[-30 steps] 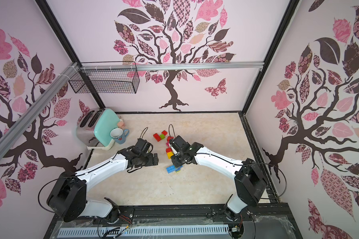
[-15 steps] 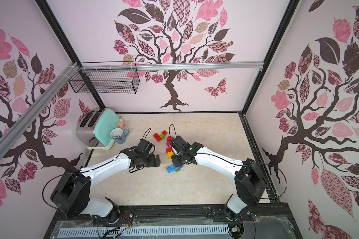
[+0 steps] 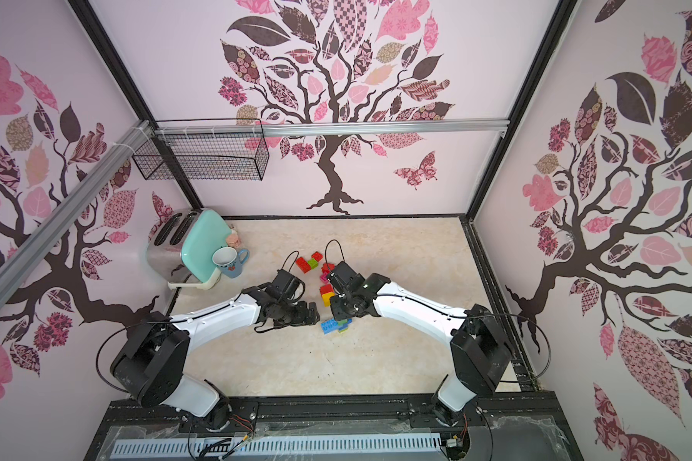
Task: Assemble the number 4 with lego
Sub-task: Assemble the lego brick with the lego brick.
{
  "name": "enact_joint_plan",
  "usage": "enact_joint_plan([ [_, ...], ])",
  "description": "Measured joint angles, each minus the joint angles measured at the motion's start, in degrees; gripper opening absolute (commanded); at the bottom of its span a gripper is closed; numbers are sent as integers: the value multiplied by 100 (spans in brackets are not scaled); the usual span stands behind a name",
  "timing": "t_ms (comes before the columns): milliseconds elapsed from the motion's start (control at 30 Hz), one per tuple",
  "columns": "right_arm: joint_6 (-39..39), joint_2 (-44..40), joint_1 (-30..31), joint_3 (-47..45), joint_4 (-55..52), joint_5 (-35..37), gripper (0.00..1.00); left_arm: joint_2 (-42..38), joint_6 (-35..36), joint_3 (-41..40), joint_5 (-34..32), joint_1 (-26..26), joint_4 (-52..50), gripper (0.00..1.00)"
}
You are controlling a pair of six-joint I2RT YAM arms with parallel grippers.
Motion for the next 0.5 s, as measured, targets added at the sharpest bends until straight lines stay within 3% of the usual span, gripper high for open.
enact_joint_plan([
  [500,-33,81,177,-63,63,247,0,37,2,0,205,-11,133,98],
])
